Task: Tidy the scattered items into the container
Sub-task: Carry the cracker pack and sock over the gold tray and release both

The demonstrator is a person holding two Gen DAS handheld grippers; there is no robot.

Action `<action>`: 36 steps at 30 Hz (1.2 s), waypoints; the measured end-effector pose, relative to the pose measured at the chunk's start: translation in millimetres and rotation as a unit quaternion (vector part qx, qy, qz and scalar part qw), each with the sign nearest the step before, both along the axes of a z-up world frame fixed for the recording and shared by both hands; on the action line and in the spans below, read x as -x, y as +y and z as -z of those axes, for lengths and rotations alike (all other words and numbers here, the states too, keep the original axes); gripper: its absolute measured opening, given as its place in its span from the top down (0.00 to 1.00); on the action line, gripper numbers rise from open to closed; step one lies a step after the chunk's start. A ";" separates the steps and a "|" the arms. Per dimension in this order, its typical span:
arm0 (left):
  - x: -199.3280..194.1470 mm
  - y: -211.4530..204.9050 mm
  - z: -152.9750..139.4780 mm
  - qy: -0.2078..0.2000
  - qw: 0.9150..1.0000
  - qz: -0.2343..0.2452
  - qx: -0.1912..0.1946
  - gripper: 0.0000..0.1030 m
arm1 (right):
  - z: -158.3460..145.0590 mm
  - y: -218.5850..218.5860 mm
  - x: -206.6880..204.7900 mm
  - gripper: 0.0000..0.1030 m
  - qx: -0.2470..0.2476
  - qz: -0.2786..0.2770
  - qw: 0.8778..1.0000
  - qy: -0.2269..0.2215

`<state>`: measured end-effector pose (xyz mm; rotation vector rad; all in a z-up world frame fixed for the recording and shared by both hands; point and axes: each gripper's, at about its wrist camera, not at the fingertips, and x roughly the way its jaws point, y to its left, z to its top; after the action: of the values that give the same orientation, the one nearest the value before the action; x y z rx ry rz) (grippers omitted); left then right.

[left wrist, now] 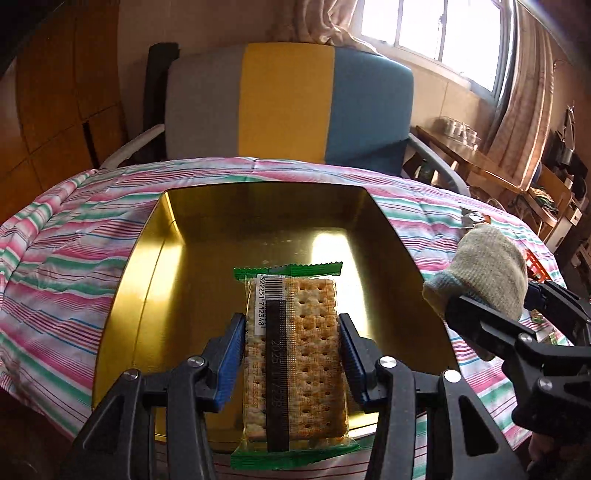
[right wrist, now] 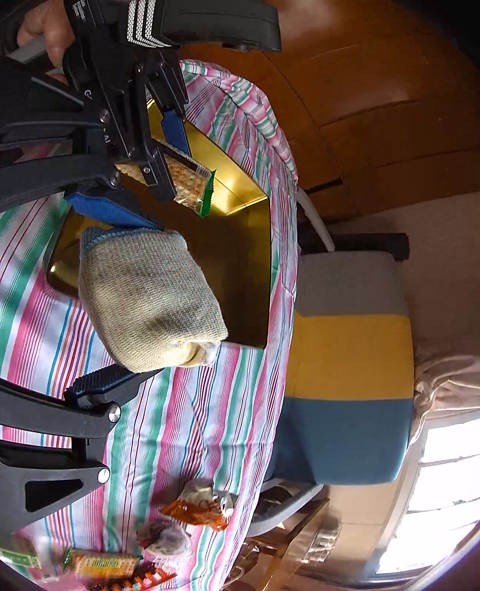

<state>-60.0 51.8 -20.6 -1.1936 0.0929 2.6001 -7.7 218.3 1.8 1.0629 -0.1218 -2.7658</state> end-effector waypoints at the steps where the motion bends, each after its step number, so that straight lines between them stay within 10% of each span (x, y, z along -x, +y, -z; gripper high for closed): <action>1: 3.9 -4.7 3.7 -0.003 1.000 -0.007 0.004 0.52 | 2.0 -6.2 5.2 0.35 -0.002 -0.006 1.000 -0.002; 36: 27.9 -41.7 45.7 -0.056 0.996 -0.068 0.007 0.44 | 58.1 -54.2 62.9 0.26 -0.021 -0.012 0.997 -0.070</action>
<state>-87.9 10.1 -66.3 -1.3919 0.0075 2.6442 -70.6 164.1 -56.3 1.2611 -0.0682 -2.6829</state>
